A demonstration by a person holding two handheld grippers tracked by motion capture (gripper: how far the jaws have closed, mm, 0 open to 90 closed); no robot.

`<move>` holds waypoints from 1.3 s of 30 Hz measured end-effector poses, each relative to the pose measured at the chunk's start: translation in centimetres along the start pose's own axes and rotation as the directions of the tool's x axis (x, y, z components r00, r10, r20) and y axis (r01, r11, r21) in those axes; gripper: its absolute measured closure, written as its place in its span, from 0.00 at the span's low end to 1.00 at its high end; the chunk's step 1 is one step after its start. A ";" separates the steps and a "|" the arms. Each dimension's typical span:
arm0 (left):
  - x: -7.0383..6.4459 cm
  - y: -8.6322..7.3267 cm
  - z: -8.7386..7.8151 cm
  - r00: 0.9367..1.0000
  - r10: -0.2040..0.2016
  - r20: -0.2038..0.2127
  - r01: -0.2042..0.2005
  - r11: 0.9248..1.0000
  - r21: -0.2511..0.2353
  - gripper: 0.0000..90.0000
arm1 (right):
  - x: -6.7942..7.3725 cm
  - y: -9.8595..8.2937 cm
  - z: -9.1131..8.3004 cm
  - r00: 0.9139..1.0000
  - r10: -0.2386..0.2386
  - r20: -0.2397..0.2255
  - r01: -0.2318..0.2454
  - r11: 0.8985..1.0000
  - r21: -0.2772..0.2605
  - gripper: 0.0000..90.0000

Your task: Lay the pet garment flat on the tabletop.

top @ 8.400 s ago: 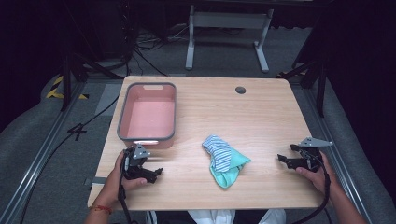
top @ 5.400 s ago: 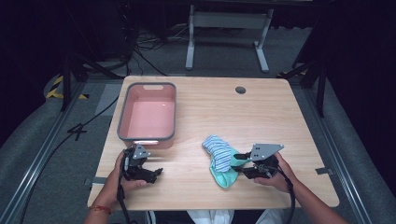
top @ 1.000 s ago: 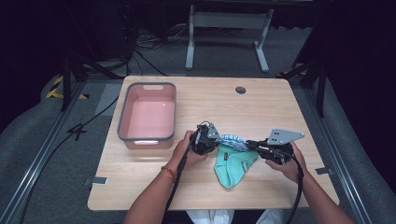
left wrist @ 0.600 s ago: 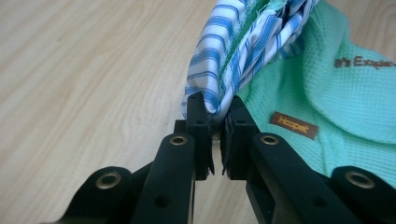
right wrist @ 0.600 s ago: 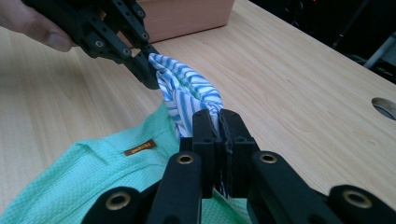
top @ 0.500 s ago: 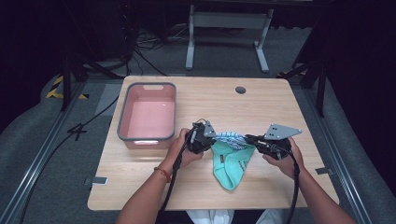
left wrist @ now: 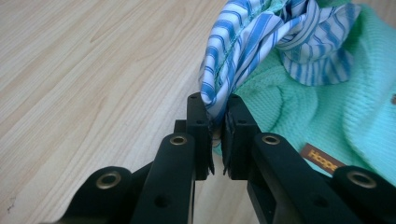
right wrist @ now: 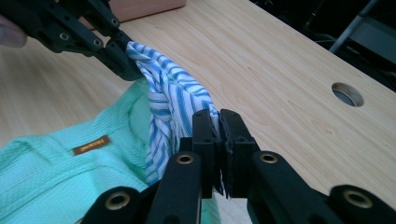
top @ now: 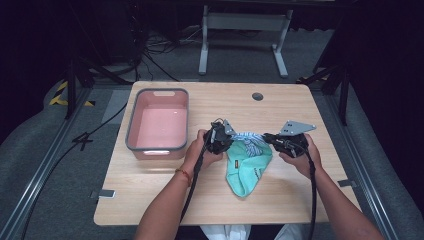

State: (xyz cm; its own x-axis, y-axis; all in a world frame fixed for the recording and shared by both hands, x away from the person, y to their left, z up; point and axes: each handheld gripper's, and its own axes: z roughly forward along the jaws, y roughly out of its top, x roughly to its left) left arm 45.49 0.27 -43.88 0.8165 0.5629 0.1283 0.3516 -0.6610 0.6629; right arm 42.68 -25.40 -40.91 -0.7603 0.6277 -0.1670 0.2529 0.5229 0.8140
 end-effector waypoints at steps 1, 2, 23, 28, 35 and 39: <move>0.1 0.1 0.2 1.000 -0.006 -0.002 0.006 1.000 0.003 0.92 | -0.2 -0.1 0.2 1.000 0.003 0.007 -0.003 1.000 0.005 0.95; 0.2 0.2 0.5 1.000 -0.004 -0.010 0.004 1.000 0.007 0.92 | -0.4 -0.1 0.5 1.000 -0.001 0.018 0.001 1.000 0.010 0.95; 0.6 1.1 3.8 0.999 0.002 -0.044 0.001 0.996 0.086 0.94 | -3.1 -2.7 5.5 0.992 0.041 0.118 -0.056 0.991 0.124 0.95; 1.0 0.9 4.0 0.998 -0.012 -0.055 0.017 0.996 0.092 0.94 | -3.2 -2.6 6.8 0.992 0.035 0.124 -0.054 0.987 0.151 0.95; 1.0 0.7 4.5 0.997 -0.032 -0.068 0.038 0.995 0.091 0.92 | -3.7 -2.7 7.7 0.987 0.058 0.149 -0.083 0.982 0.168 0.93; 1.1 0.6 4.6 0.997 -0.030 -0.064 0.036 0.995 0.090 0.94 | -4.0 -2.9 8.1 0.986 0.067 0.151 -0.094 0.979 0.181 0.93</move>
State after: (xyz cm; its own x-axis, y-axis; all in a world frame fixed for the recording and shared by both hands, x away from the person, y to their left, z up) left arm 48.66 -1.80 -46.71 0.7742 0.6136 0.1553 0.4207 -0.6822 0.5981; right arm 49.78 -24.77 -47.13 -0.6424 0.7414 -0.1942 0.4275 0.5569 0.7121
